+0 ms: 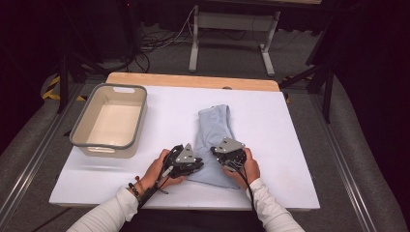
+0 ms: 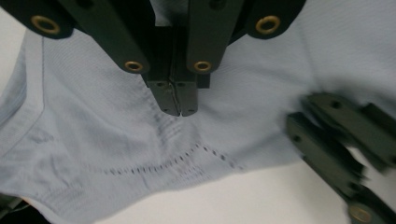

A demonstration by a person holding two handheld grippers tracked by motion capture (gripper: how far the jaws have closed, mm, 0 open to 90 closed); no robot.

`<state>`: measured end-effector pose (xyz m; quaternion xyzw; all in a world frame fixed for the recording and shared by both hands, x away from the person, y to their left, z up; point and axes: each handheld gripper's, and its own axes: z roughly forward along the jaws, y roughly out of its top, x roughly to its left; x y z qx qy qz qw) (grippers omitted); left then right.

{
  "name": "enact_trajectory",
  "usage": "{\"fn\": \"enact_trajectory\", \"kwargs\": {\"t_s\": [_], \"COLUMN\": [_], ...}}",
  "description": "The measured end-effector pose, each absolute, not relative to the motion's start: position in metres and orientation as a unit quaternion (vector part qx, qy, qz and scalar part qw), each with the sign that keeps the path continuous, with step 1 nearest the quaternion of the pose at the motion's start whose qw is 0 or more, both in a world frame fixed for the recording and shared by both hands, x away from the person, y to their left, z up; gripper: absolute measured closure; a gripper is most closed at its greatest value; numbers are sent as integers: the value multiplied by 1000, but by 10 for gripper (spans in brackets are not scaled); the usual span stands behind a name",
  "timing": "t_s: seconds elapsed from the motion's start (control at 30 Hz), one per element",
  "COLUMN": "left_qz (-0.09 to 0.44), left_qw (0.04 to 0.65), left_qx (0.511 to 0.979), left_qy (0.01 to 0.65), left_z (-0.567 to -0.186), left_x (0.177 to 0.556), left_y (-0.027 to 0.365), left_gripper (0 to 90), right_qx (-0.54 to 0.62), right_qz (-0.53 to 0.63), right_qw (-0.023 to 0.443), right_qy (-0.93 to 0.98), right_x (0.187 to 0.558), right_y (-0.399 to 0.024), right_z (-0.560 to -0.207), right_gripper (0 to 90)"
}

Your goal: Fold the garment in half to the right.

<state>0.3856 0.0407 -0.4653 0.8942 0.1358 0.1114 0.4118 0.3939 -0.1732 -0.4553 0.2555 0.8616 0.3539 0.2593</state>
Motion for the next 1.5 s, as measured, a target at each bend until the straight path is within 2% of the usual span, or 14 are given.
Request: {"fn": "enact_trajectory", "kwargs": {"t_s": [0.07, 0.4, 0.57, 0.73, 0.83, 0.93, 1.17, 1.27, 1.33, 1.4, 1.47, 1.5], "left_qz": [113, 99, 78, 105, 124, 130, 101, 114, 136, 136, 135, 135], "left_qw": [412, 420, 448, 477, 456, 435, 421, 422, 431, 441, 443, 443], "left_qx": [894, 891, 877, 853, 859, 868, 873, 871, 865, 860, 860, 860], "left_qy": [134, 141, 155, 182, 198, 199, 224, 224, 220, 220, 215, 215], "left_z": [-465, -466, -456, -440, -439, -447, -462, -458, -452, -446, -443, -443], "left_x": [385, 388, 399, 424, 443, 450, 458, 455, 450, 444, 438, 438], "left_y": [41, 43, 47, 47, 36, 28, 27, 30, 33, 39, 46, 46], "left_gripper": [797, 796, 763, 701, 660, 656, 657, 652, 621, 535, 505, 484], "right_qx": [263, 306, 324, 340, 348, 350, 362, 357, 356, 361, 360, 361], "right_qz": [365, 365, 374, 374, 371, 357, 354, 348, 350, 361, 377, 386], "right_qw": [249, 262, 259, 265, 264, 263, 252, 257, 259, 262, 263, 265], "right_qy": [857, 839, 829, 821, 819, 825, 825, 828, 827, 819, 812, 807], "right_x": [398, 406, 403, 401, 399, 398, 394, 393, 393, 393, 392, 391], "right_y": [-178, -204, -213, -224, -231, -235, -247, -245, -244, -246, -248, -249], "right_z": [-456, -454, -453, -448, -448, -451, -459, -458, -456, -453, -449, -447], "right_gripper": [900, 900, 900, 900, 900, 900, 900, 897, 881, 814, 770, 714]}}
